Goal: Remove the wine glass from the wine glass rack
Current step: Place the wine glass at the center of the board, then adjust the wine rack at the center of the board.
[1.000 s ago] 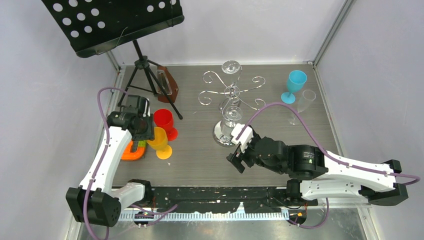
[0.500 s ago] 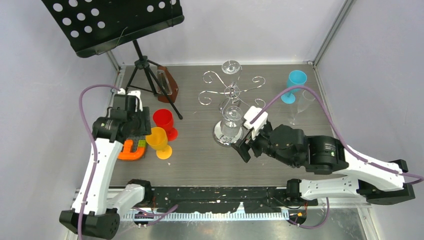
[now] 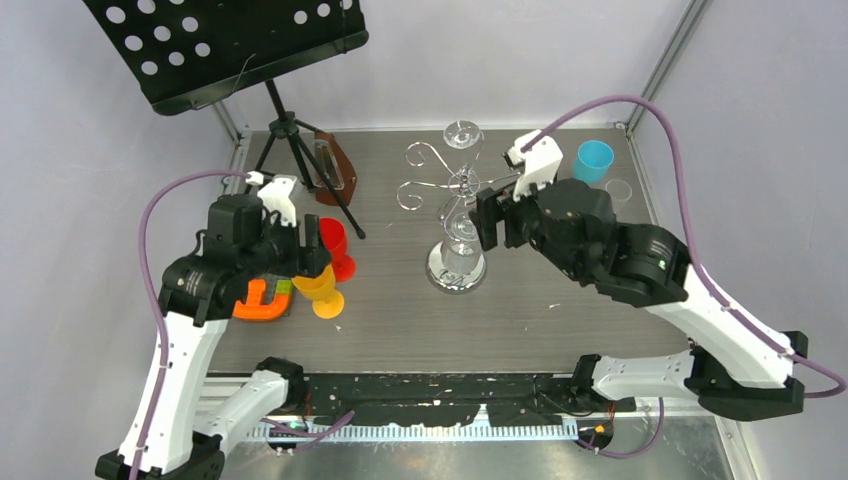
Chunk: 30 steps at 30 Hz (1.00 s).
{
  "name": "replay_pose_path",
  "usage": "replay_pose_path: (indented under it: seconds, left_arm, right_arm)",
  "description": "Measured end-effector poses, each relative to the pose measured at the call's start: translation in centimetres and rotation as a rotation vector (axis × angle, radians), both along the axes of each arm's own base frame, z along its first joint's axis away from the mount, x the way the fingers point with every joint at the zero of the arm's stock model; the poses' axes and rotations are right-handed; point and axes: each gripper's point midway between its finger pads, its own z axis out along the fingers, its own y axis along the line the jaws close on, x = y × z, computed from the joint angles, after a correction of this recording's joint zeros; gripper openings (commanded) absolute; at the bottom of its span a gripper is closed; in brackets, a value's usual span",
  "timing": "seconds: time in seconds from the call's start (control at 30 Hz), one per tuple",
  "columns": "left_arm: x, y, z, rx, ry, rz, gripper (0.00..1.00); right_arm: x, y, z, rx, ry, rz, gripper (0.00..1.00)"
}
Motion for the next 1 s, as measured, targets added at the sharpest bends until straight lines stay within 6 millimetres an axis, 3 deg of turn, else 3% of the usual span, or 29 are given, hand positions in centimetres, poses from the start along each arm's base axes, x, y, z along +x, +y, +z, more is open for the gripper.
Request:
replay_pose_path:
  seconds: [0.13,0.33,0.53,0.7,1.0]
  left_arm:
    - [-1.3,-2.3,1.7,-0.093,-0.058,-0.122,0.8]
    - [-3.0,-3.3,2.8,-0.153,-0.12,-0.197,0.99]
    - [-3.5,-3.3,1.3,-0.15,-0.103,-0.213,1.0]
    - [-3.5,-3.2,0.3,-0.137,-0.084,-0.215,1.0]
    - [-4.0,-3.1,0.6,-0.142,-0.116,-0.218,1.0]
  right_arm:
    - [2.1,0.9,-0.8,-0.007,0.034,-0.054,0.77]
    - [4.9,3.6,-1.8,-0.002,0.065,-0.105,0.72]
    - [6.9,5.0,-2.6,-0.006,0.067,-0.166,0.66]
    - [8.3,5.1,-3.0,-0.027,0.046,-0.234,0.61]
    - [9.7,4.8,-3.1,-0.043,0.014,-0.313,0.56]
